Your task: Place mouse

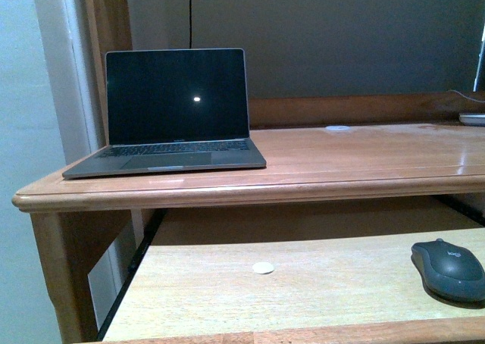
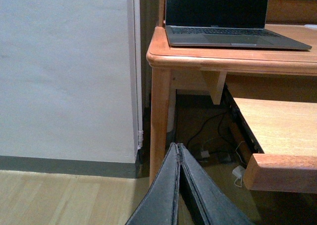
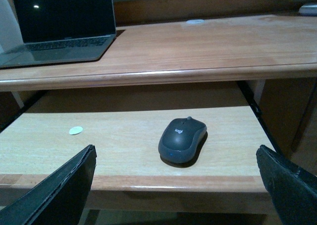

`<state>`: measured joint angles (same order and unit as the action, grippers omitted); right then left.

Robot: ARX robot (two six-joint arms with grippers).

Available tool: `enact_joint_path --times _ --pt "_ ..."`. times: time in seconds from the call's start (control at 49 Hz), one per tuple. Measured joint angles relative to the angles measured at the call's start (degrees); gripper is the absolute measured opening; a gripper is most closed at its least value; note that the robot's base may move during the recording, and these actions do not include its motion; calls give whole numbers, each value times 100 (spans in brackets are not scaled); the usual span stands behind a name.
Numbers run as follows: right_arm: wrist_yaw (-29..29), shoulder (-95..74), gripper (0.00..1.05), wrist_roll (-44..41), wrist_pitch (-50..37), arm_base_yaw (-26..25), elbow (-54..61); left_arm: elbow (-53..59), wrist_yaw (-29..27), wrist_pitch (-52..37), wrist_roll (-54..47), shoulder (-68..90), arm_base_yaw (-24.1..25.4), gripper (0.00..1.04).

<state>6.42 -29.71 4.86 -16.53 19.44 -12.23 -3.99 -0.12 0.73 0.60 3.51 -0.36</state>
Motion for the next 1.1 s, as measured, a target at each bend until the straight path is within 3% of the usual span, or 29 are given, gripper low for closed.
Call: enact_joint_path --times 0.204,0.306,0.49,0.837,1.102 --pt "778 -1366 97 -330 -802 922 -374 85 2 -11 0 -81 0 3" --pt "1034 -2031 97 -483 -1080 1154 -643 245 4 -46 0 -243 4 3" --pt "1419 -3493 97 -605 -1401 1377 -1316 350 7 -46 0 -319 4 3" --pt "1991 -4822 97 -601 -1224 1517 -1958 350 4 -46 4 -321 4 4" --pt "2461 -5735 97 -505 -592 1366 -2892 350 4 -46 0 -321 7 52"
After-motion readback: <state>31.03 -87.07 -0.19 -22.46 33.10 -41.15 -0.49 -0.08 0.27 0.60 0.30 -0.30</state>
